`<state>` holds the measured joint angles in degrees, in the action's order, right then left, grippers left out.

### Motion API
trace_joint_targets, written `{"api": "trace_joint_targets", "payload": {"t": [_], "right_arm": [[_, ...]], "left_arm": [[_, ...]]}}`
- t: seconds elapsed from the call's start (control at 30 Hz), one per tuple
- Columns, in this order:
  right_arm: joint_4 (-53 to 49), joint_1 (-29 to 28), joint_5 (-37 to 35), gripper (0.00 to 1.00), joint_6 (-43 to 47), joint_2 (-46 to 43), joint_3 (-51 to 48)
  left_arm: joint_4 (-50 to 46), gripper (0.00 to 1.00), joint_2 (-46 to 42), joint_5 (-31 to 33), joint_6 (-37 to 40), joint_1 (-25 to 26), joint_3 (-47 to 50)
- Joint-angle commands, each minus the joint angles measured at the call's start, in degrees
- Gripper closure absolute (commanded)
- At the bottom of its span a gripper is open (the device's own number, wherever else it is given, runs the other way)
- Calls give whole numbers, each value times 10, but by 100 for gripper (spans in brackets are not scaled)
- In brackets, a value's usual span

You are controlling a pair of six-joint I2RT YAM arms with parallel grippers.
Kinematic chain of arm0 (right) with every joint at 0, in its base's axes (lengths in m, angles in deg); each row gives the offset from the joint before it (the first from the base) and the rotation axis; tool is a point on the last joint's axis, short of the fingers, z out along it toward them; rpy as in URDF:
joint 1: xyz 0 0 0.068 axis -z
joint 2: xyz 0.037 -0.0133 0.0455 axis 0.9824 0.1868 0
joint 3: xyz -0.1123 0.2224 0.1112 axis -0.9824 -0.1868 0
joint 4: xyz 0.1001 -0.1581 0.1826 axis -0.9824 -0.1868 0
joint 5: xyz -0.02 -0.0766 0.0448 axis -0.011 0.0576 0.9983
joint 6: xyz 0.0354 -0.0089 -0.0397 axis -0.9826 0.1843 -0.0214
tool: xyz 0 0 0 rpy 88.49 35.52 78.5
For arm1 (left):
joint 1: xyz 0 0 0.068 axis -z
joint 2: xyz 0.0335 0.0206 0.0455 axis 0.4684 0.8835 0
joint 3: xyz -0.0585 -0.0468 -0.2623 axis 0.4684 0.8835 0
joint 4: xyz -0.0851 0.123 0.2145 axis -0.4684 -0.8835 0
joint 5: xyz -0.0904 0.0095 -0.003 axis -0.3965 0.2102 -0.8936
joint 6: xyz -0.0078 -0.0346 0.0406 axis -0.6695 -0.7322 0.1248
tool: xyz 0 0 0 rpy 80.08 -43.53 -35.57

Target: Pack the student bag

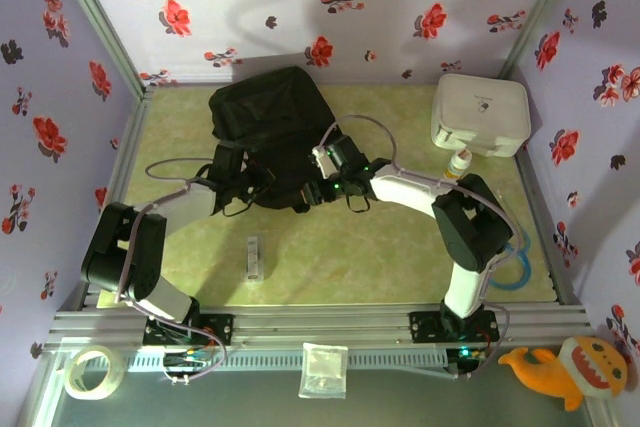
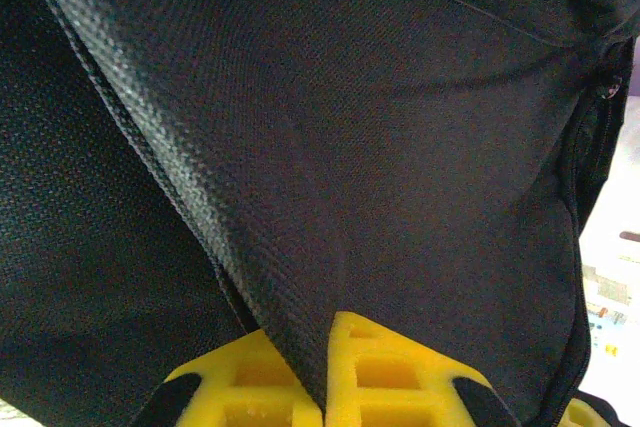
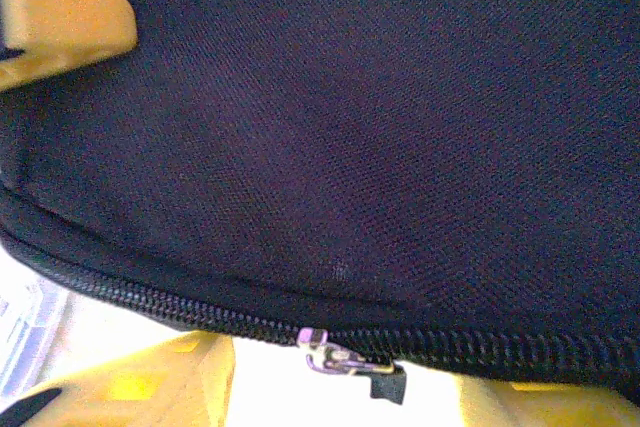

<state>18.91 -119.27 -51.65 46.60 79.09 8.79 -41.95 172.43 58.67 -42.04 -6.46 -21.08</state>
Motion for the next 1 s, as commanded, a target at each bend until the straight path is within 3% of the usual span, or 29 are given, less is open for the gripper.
{"api": "trace_joint_targets", "payload": {"t": [0.0, 0.1, 0.3, 0.43, 0.7, 0.97], "right_arm": [[18, -3, 25, 48, 24, 16, 6], [31, -3, 25, 55, 20, 17, -3], [49, -3, -17, 87, 10, -3, -27], [46, -2, -74, 99, -3, -22, -49], [63, 18, -211, 100, -79, -86, -113], [-42, 28, -292, 100, -155, -75, -49]], "left_arm": [[-3, 100, -4, -3, 19, -6, -20], [-3, 100, -3, -3, 19, -6, -21], [-5, 100, -4, -4, 22, -6, -22], [-7, 100, -6, -3, 24, -12, -18], [-28, 100, -18, 9, 40, -30, 5], [-29, 100, -17, 5, 50, -31, -8]]}}
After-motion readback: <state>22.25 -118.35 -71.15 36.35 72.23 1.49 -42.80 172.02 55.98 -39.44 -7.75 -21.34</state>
